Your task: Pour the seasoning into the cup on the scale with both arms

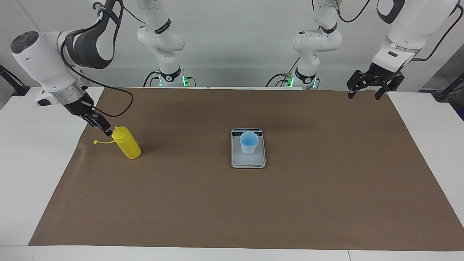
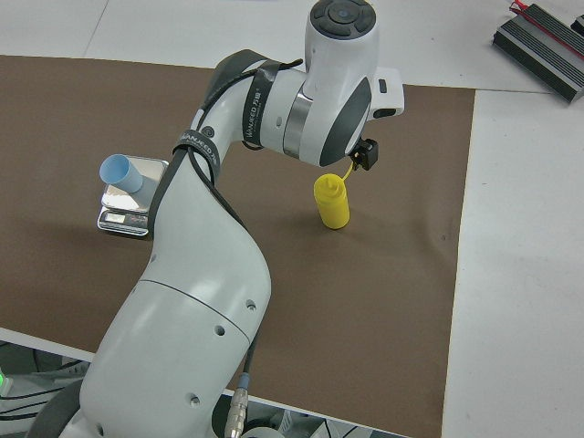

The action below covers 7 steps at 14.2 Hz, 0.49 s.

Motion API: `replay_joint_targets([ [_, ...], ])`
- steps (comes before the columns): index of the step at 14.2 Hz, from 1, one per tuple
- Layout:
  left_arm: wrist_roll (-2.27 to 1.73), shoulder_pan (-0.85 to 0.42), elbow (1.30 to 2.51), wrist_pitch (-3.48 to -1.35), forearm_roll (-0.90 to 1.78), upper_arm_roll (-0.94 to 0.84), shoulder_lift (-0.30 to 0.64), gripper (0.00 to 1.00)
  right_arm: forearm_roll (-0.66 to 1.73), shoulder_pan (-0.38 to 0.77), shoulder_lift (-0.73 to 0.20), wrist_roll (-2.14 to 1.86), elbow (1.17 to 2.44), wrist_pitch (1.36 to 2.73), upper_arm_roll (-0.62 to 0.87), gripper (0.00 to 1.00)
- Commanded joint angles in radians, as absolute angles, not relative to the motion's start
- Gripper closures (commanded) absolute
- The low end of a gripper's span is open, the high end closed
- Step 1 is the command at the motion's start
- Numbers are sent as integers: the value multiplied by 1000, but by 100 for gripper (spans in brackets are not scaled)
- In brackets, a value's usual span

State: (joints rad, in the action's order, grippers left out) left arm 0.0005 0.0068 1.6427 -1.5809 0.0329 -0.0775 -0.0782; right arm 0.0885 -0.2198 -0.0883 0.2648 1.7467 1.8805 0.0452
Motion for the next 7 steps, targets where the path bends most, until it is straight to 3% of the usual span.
replay_joint_targets([
  [1, 11, 21, 1654, -1572, 48, -81, -92, 0, 49, -157, -54, 225, 1758, 1891, 46, 0],
  [7, 11, 21, 1654, -1572, 48, -81, -92, 0, -18, -80, 49, 224, 1758, 1809, 55, 0],
])
